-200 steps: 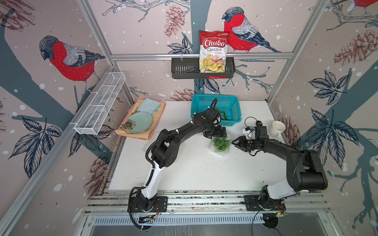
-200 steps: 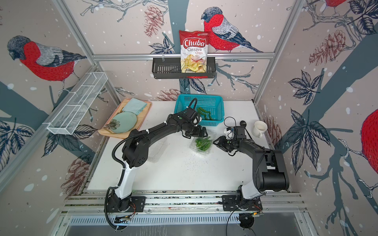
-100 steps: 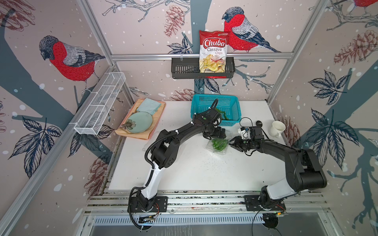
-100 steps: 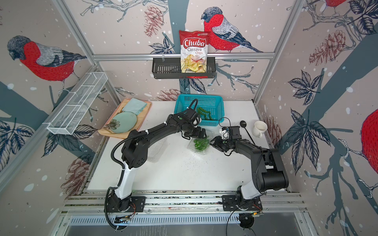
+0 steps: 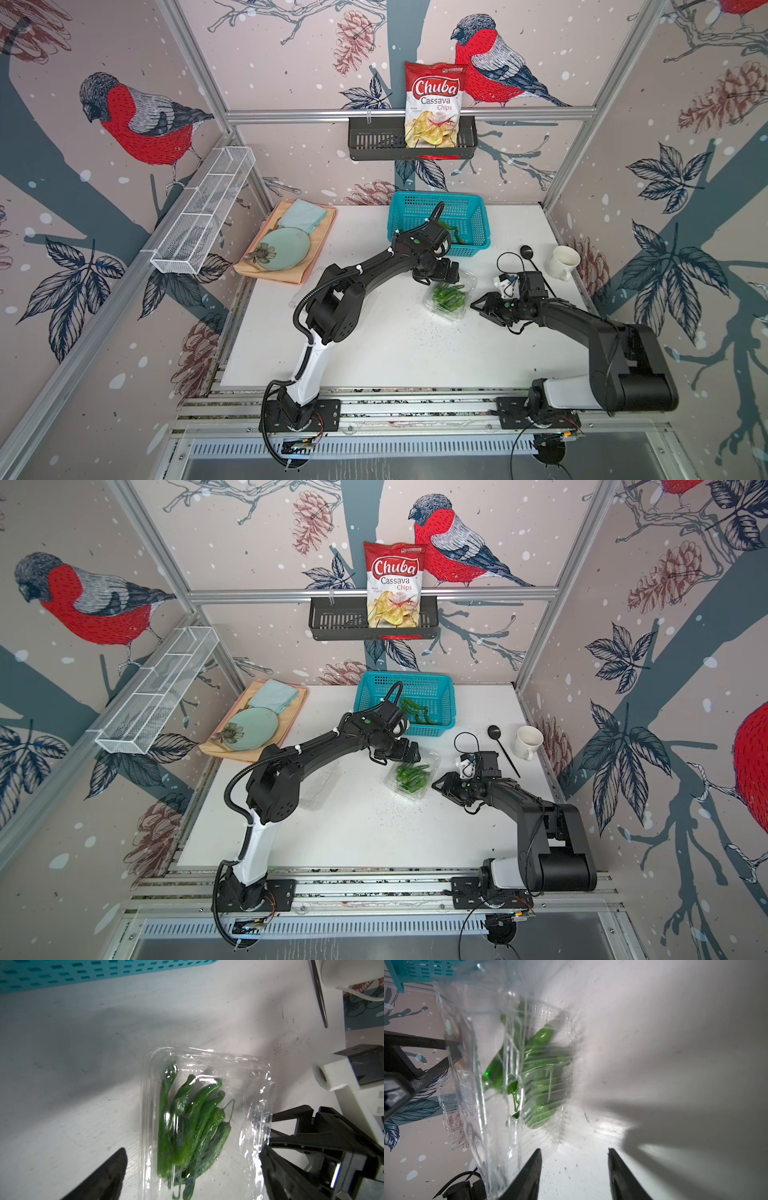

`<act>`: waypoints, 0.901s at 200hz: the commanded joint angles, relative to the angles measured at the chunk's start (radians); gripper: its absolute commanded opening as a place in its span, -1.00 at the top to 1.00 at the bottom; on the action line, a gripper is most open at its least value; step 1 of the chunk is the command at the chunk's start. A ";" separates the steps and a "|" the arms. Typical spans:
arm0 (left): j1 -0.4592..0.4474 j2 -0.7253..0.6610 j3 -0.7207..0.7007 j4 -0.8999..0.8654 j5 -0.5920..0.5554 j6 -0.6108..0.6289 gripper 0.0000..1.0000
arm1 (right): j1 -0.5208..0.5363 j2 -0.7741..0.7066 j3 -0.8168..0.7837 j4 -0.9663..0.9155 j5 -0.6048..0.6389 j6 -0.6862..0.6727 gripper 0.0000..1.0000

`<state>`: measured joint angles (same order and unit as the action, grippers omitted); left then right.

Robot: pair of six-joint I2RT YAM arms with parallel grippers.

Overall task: Take small green peppers out of containers
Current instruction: Open the packing box at the center of the board.

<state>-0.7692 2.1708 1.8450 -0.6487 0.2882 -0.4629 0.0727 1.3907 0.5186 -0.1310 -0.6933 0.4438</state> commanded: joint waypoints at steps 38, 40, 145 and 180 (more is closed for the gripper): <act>-0.002 -0.006 -0.002 -0.021 0.008 0.007 -0.93 | 0.054 -0.056 -0.037 0.053 -0.038 0.038 0.03; -0.002 -0.006 -0.002 -0.021 0.010 0.007 -0.93 | 0.056 -0.056 -0.037 0.054 -0.037 0.039 0.03; -0.012 -0.020 -0.015 -0.010 -0.043 -0.006 -0.92 | 0.055 -0.075 -0.048 -0.035 -0.012 -0.027 0.08; -0.012 -0.011 0.000 -0.018 -0.037 -0.003 -0.92 | 0.064 -0.125 -0.078 -0.038 -0.025 -0.022 0.08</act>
<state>-0.7780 2.1605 1.8347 -0.6586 0.2592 -0.4637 0.1303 1.2942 0.4545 -0.1516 -0.7132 0.4408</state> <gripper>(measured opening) 0.962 0.460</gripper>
